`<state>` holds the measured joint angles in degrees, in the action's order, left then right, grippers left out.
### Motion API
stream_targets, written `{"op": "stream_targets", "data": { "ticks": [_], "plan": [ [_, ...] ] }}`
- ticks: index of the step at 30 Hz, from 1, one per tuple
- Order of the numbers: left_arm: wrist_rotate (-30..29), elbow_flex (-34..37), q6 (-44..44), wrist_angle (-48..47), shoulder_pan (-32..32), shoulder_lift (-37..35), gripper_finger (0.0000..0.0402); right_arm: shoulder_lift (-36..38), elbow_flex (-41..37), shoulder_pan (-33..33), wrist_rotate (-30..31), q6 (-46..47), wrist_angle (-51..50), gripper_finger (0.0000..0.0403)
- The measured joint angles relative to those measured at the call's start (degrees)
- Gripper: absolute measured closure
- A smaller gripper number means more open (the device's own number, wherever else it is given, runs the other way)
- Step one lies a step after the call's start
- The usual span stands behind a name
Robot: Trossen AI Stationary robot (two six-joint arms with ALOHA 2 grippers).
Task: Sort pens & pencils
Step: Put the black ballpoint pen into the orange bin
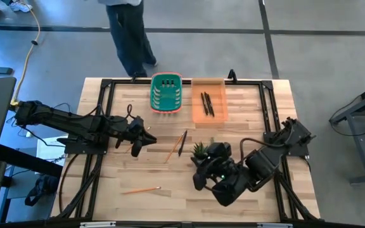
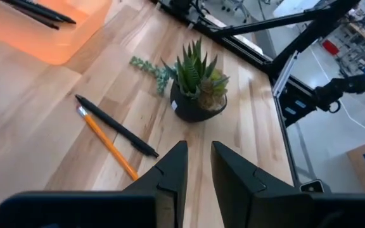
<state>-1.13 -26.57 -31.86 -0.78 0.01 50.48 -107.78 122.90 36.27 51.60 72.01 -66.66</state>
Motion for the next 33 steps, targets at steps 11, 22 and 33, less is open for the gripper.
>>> {"op": "stream_targets", "data": {
  "ticks": [11,22,33],
  "plan": [
    [-1.47,0.00,0.10,-4.60,0.00,0.00,0.0344,0.34,0.02,0.00,-2.89,3.57,-4.61,0.0330],
    [-1.51,0.00,-2.31,-3.57,0.00,0.00,0.0344,0.50,0.02,-1.51,-7.99,16.24,-16.57,0.0330],
    [0.49,-0.02,-8.70,3.32,0.02,6.02,0.0344,2.24,0.02,-3.86,-9.70,13.61,-17.64,0.0330]
  ]
}}
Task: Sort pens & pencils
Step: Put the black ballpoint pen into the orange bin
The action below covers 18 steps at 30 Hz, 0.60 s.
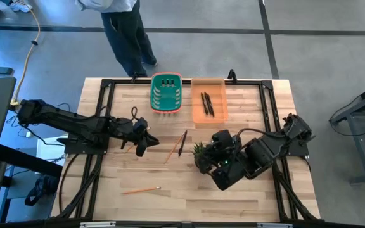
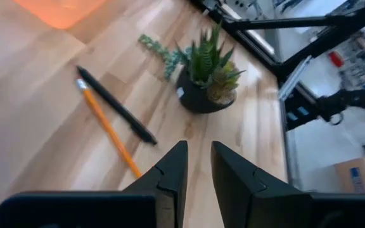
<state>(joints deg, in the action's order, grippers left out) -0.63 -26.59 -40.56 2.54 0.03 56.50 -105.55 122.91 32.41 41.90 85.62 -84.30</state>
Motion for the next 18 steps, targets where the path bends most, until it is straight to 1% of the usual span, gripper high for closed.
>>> {"op": "stream_targets", "data": {
  "ticks": [5,9,11,12,14,18],
  "plan": [
    [0.17,0.00,-2.40,5.00,-0.02,4.29,0.0344,1.46,0.00,-0.12,0.05,-0.78,-1.48,0.0330],
    [-0.01,-0.02,-4.51,8.35,-0.02,5.91,0.0344,2.77,-0.02,1.22,0.07,0.47,-6.21,0.0330],
    [-0.01,0.00,-4.89,9.72,-0.02,6.27,0.0344,3.54,-0.05,2.04,0.52,-1.66,-5.61,0.0330],
    [-0.01,0.00,-4.89,10.60,-0.02,6.41,0.0344,4.04,-0.09,2.67,1.46,-3.77,-5.72,0.0330],
    [-0.01,0.00,-4.94,11.04,-0.02,6.50,0.0344,5.12,-0.09,3.45,3.99,-3.96,-5.72,0.0330],
    [-0.01,0.00,-5.21,11.09,-0.02,6.50,0.0344,7.66,-0.09,5.77,10.57,-7.62,-5.75,0.0330]
  ]
}}
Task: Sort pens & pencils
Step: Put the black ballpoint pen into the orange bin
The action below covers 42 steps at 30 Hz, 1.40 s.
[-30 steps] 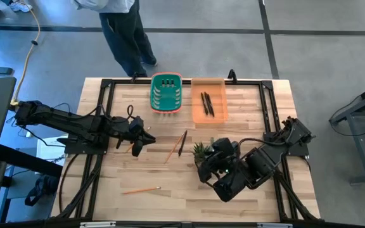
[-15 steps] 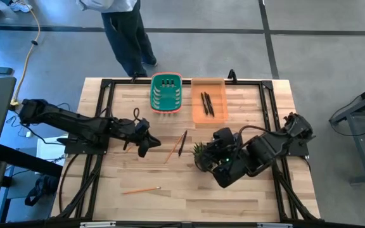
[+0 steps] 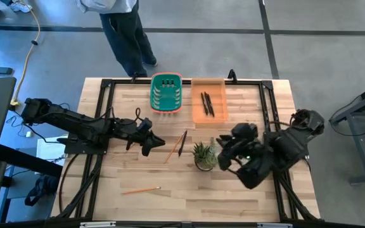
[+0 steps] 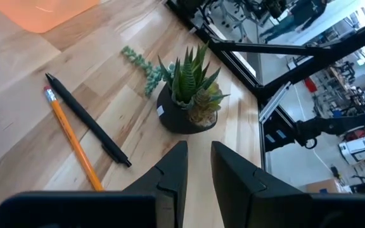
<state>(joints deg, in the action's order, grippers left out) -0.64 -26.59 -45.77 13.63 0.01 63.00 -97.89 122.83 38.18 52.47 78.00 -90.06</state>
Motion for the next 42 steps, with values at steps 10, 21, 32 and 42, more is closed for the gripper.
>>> {"op": "stream_targets", "data": {
  "ticks": [10,21,32,42],
  "plan": [
    [-0.11,0.00,-0.95,0.17,0.00,0.00,0.0344,3.46,0.00,6.85,10.10,-19.41,0.04,0.0330],
    [-1.36,-0.02,-1.05,0.35,0.00,0.00,0.0344,6.16,0.00,14.33,18.01,-27.42,0.05,0.0330],
    [-1.42,-0.02,-1.24,0.37,0.00,0.00,0.0344,10.61,0.04,20.51,19.45,-29.05,0.04,0.0330],
    [-1.55,-0.02,-2.11,0.37,0.00,0.00,0.0344,12.85,0.04,21.04,9.30,-34.79,5.36,0.0330]
  ]
}}
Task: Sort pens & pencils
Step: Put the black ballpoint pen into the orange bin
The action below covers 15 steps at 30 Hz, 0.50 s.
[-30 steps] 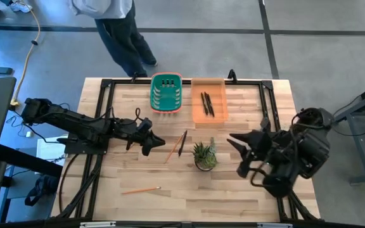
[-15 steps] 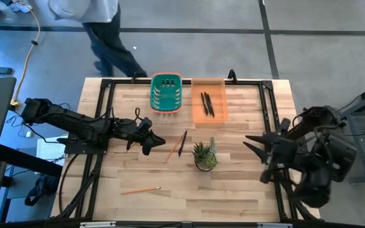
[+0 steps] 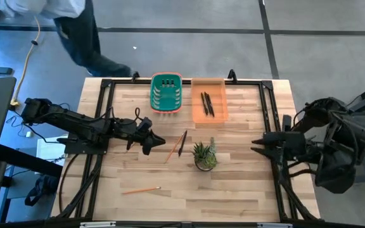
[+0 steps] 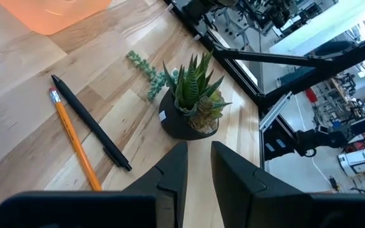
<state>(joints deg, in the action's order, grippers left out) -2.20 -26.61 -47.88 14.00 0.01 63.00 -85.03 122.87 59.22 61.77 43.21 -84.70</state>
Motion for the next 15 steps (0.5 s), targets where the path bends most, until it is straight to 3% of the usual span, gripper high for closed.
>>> {"op": "stream_targets", "data": {
  "ticks": [8,15],
  "plan": [
    [0.00,0.00,-0.42,0.00,0.00,0.00,0.0344,1.49,0.00,0.09,-11.36,-17.49,15.50,0.0330],
    [0.00,0.00,-0.82,0.00,0.00,0.00,0.0344,2.21,0.00,0.09,-28.88,-34.35,26.11,0.0330]
  ]
}}
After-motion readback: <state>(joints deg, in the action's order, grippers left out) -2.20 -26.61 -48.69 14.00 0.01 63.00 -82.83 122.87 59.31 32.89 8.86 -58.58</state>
